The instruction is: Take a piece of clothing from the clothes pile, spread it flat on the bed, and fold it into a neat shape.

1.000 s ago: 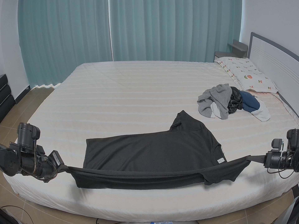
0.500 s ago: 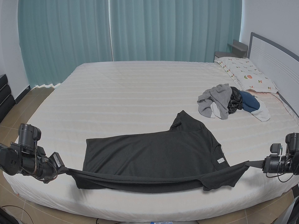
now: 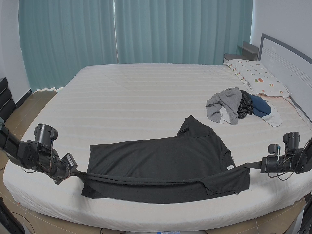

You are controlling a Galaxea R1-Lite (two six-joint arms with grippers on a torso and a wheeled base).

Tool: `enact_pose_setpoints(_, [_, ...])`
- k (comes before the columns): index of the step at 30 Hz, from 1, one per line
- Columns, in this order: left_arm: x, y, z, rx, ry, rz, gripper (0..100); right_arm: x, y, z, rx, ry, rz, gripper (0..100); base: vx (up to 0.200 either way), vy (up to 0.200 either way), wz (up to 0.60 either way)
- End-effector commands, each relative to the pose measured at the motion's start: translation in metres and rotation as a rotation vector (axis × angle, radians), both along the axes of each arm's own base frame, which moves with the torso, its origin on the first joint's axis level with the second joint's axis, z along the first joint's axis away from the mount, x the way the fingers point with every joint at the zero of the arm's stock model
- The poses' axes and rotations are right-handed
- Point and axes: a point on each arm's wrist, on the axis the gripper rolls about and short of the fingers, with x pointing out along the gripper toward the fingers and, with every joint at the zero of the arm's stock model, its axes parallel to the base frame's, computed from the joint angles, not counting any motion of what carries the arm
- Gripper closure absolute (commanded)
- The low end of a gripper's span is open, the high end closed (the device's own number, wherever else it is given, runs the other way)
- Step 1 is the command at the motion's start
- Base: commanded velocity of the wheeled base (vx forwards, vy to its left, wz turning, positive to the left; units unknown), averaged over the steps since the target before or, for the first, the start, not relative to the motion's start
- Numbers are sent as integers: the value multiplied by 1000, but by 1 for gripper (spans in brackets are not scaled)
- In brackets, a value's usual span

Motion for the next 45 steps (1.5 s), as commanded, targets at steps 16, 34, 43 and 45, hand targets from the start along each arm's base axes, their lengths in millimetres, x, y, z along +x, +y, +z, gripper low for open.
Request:
enact_pose_setpoints(16, [47,1,-34,-22,63,46,100,59,4,-28,4,50,-62,100,0,0,0])
enact_pose_setpoints(34, [15,5,37,-36,-49,46,100,68,3,-31,6,47,-75,100,0,0,0])
enact_pose_setpoints(43, [-8,-2,59,-55,-18,8,100,68,3,-31,7,45,-75,100,0,0,0])
enact_pose_setpoints(45, [-9,-2,58,-56,-9,6,100,68,3,-31,7,45,-75,100,0,0,0])
